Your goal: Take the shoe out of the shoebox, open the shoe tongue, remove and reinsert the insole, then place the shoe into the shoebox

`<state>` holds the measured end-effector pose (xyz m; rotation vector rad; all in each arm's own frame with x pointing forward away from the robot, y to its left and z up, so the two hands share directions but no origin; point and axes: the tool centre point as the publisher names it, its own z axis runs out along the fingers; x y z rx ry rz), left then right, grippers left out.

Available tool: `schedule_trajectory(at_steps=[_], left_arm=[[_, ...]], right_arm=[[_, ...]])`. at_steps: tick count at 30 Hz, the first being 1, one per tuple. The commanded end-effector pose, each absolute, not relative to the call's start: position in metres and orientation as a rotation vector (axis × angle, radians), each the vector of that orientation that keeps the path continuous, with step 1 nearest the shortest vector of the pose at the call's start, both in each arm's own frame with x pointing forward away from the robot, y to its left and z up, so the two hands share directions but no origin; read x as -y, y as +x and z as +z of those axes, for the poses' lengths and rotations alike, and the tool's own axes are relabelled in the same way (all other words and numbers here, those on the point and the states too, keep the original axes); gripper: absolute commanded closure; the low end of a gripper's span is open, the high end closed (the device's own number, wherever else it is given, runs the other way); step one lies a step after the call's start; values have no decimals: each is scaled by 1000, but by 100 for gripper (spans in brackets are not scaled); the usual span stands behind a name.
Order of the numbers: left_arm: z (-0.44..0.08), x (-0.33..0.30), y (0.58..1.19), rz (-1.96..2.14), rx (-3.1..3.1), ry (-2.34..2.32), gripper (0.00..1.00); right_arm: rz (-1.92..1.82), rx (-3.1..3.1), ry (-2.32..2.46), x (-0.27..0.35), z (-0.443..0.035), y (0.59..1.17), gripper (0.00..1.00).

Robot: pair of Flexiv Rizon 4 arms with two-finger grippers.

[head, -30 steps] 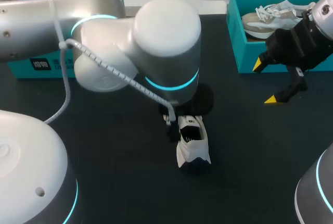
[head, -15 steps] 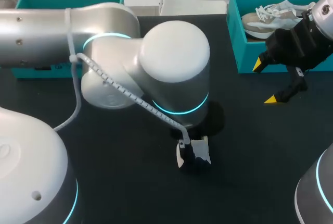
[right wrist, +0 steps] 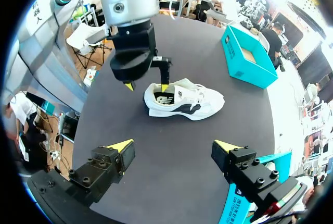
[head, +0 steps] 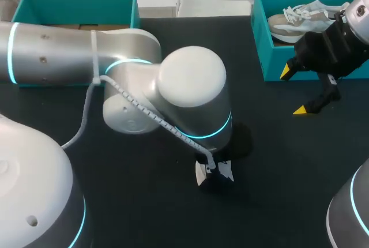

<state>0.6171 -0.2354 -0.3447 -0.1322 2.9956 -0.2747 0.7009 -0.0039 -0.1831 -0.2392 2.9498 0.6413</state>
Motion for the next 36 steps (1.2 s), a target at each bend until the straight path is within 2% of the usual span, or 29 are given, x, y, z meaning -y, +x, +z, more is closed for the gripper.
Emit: schedule_trajectory(at_steps=[1, 9, 13, 16, 18, 20, 21, 23, 24, 31, 36], left_arm=[[-372, 249, 623, -287, -3000, -130, 0], [-390, 250, 621, -252, -3017, -145, 1], [-399, 250, 619, -219, -3033, -143, 11], [-402, 250, 616, -210, -3048, -144, 29], [-404, 249, 616, -197, -3066, -150, 52], [-405, 247, 614, -194, -3083, -154, 61], [-404, 245, 614, -193, -3086, -155, 76], [-404, 243, 612, -190, -3111, -160, 87], [-404, 242, 612, -189, -3120, -165, 98], [-397, 233, 611, -139, -3323, -198, 100], [-342, 213, 613, -106, -3371, -186, 100]], right_arm=[[638, -2952, -239, 3, -184, 702, 0], [638, -2952, -239, 3, -184, 702, 0], [638, -2952, -239, 3, -184, 702, 0], [638, -2952, -239, 3, -184, 702, 0], [638, -2952, -239, 3, -184, 702, 0], [638, -2952, -239, 3, -184, 702, 0], [638, -2952, -239, 3, -184, 702, 0], [638, -2952, -239, 3, -184, 702, 0], [638, -2952, -239, 3, -184, 702, 0], [638, -2952, -239, 3, -184, 702, 0], [638, -2952, -239, 3, -184, 702, 0]])
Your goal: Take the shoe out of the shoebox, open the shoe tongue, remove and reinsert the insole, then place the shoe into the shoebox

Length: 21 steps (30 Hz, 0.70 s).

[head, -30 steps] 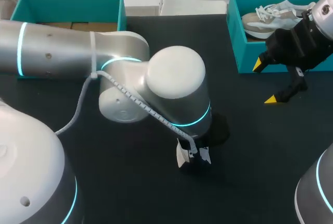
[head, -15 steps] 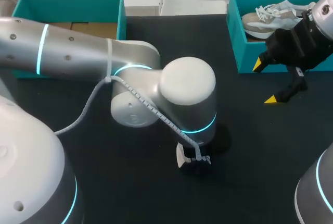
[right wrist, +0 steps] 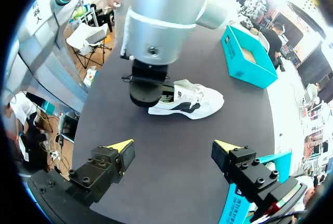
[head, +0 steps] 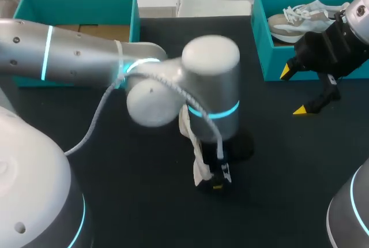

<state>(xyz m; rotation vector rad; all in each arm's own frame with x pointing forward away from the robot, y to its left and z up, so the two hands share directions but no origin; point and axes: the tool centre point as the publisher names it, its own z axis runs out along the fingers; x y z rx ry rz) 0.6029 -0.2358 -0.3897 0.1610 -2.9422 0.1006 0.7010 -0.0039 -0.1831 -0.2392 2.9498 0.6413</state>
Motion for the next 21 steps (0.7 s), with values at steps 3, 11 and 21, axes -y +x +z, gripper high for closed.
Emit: schedule_trajectory(at_steps=[3, 11, 21], left_arm=[[-300, 201, 618, 81, 2889, 121, 100], [-211, 167, 640, 42, 2892, -26, 100], [-137, 139, 651, 0, 2976, -147, 100]], right_arm=[[638, -2952, -239, 3, -184, 702, 0], [638, -2952, -239, 3, -184, 702, 0], [638, -2952, -239, 3, -184, 702, 0]])
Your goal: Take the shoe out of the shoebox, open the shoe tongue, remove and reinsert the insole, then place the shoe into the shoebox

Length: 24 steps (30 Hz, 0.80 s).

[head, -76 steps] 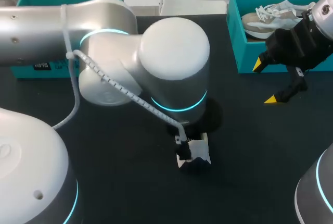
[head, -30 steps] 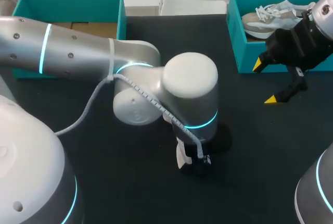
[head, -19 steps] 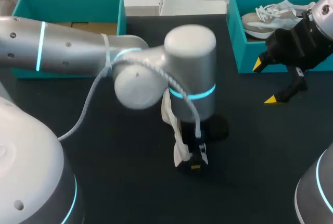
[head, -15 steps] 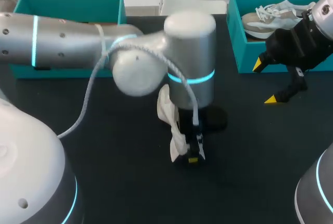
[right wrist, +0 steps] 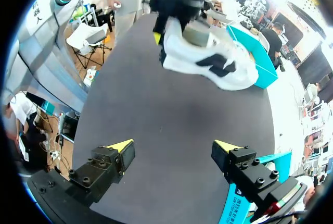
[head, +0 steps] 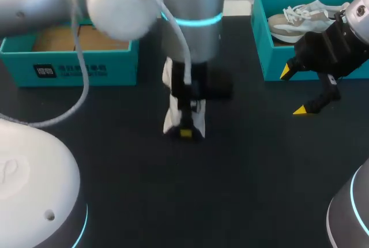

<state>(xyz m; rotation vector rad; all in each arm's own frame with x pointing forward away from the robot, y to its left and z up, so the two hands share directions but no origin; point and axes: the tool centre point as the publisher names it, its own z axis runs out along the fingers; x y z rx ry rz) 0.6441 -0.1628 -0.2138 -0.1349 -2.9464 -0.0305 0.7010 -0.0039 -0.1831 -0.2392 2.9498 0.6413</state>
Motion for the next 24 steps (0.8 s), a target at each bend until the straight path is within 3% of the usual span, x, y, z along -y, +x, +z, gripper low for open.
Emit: schedule_trajectory(at_steps=[1, 20, 24], left_arm=[[-137, 139, 651, 0, 2976, -147, 100], [-137, 139, 651, 0, 2976, -147, 100], [-123, 102, 685, 6, 2933, -162, 100]], right_arm=[[638, -2952, -239, 3, -184, 702, 0], [638, -2952, -239, 3, -184, 702, 0], [638, -2952, -239, 3, -184, 702, 0]])
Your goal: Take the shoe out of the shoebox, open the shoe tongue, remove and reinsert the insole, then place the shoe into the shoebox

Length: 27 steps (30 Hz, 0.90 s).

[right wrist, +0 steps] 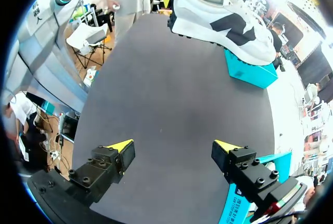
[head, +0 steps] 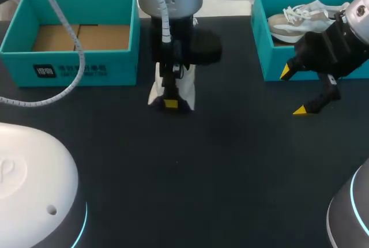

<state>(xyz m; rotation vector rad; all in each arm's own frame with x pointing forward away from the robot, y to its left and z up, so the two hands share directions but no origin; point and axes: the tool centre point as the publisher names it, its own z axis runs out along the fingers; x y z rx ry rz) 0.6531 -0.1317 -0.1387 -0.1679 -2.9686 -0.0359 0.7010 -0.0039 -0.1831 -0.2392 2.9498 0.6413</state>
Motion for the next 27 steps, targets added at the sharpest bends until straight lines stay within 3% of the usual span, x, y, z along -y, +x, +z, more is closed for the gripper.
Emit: schedule_trajectory(at_steps=[1, 13, 27], left_arm=[[-119, 91, 693, 20, 2929, -173, 100], [-117, -42, 806, 84, 2896, -312, 100], [-107, -177, 884, 8, 2808, -467, 100]], right_arm=[[638, -2952, -239, 3, -184, 702, 0], [638, -2952, -239, 3, -184, 702, 0], [638, -2952, -239, 3, -184, 702, 0]])
